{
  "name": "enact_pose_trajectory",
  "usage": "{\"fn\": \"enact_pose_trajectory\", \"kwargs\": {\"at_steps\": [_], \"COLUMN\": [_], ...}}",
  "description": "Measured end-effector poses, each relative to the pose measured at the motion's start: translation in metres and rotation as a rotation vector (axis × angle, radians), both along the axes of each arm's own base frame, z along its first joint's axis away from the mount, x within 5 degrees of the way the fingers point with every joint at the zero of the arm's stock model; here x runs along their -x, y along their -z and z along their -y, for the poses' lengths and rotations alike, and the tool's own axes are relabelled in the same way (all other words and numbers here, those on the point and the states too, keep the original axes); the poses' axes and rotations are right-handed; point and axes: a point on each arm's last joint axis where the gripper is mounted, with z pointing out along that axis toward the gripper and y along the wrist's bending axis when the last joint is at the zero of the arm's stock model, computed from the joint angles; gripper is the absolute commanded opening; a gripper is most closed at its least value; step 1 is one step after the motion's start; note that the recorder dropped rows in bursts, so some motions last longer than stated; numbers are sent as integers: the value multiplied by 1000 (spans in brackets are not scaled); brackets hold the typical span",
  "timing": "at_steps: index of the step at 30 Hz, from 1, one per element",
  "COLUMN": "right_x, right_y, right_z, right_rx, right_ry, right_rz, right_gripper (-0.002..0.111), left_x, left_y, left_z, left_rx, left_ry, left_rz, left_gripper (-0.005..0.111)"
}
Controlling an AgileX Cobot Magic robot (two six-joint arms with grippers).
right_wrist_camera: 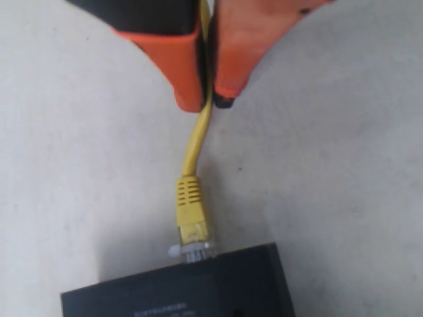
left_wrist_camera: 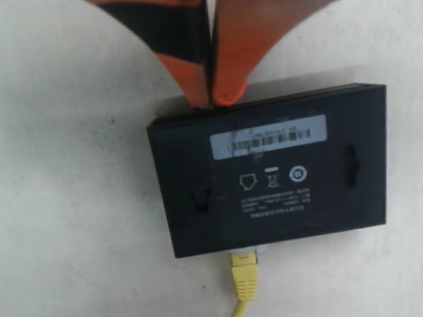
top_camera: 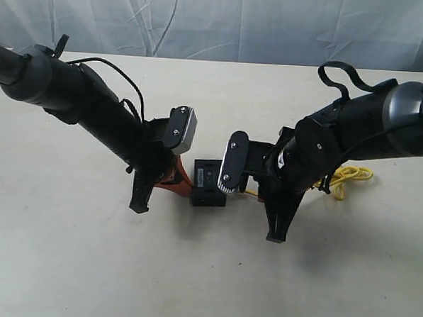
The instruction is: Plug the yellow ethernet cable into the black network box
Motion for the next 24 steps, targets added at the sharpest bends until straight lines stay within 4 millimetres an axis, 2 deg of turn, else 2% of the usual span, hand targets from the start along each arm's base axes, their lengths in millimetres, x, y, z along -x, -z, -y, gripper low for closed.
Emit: {"fn": "enact_pose_trajectory", "kwargs": {"at_steps": [24], "right_x": [0], "right_y": [0], "right_z": [0], "right_rx": [1], "right_ry": [-4], "right_rz": [3], "right_gripper": [-1], "left_x": [-7], "left_y": [1], "left_z": [-2], "left_rx": [-31], "left_ry": [-99], "left_rz": [14], "left_gripper": [0]}}
